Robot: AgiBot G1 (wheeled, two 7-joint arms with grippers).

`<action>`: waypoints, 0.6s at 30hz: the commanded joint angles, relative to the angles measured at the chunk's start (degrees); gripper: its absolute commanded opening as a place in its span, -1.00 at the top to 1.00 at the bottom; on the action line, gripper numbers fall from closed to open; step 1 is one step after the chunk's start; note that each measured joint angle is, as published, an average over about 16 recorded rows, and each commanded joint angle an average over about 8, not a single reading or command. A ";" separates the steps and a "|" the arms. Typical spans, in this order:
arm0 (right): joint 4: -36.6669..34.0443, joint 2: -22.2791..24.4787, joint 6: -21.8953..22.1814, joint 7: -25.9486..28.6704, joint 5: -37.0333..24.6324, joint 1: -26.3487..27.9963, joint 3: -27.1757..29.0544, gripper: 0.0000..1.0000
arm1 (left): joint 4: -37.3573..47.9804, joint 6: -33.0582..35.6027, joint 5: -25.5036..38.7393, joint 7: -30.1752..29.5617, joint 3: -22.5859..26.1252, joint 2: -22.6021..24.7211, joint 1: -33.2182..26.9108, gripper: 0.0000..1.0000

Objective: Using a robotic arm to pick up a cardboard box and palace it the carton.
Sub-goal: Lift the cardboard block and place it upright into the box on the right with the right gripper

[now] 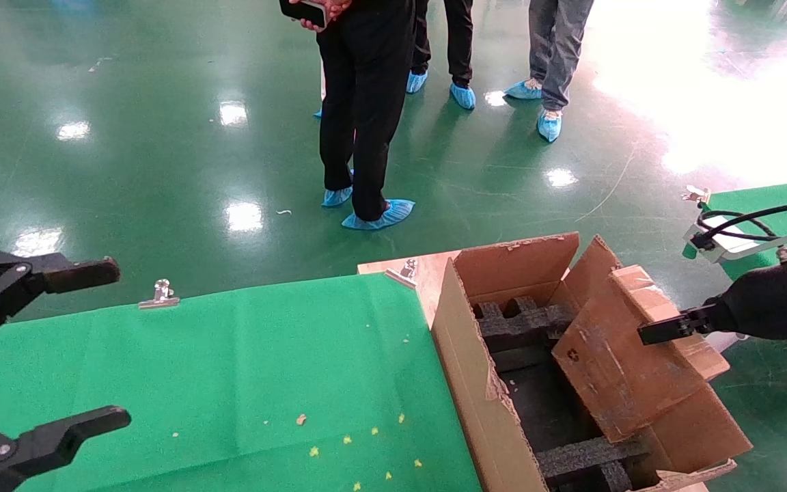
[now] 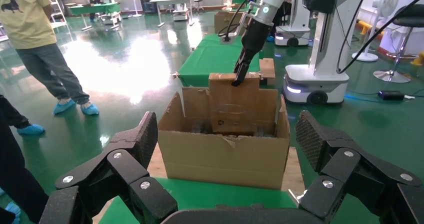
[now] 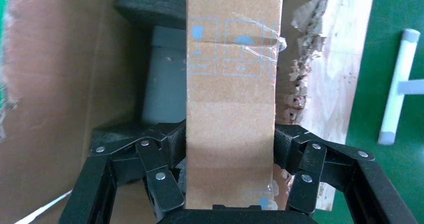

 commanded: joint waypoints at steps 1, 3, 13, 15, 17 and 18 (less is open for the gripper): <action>0.55 -0.27 1.29 1.74 -0.81 -0.07 -0.42 1.00 | 0.00 0.00 0.00 0.00 0.00 0.00 0.00 -1.00; 1.48 -0.37 2.47 3.49 -1.60 -0.04 -0.84 1.00 | 0.00 0.00 0.00 0.00 0.00 0.00 0.00 -1.00; 6.45 -0.62 8.56 11.35 -5.17 -0.56 -2.81 1.00 | 0.00 0.00 0.00 0.00 0.01 0.00 0.00 -1.00; 7.29 -0.84 9.92 12.85 -5.71 -0.96 -3.16 1.00 | 0.00 0.00 -0.01 0.00 0.01 0.00 0.00 -1.00; 8.09 -1.07 11.27 14.13 -6.19 -1.46 -3.50 1.00 | 0.00 0.00 -0.01 0.00 0.01 0.00 0.00 -1.00; 8.46 -1.17 11.89 14.68 -6.39 -1.74 -3.66 1.00 | 0.00 0.00 -0.01 0.00 0.01 0.00 0.00 -1.00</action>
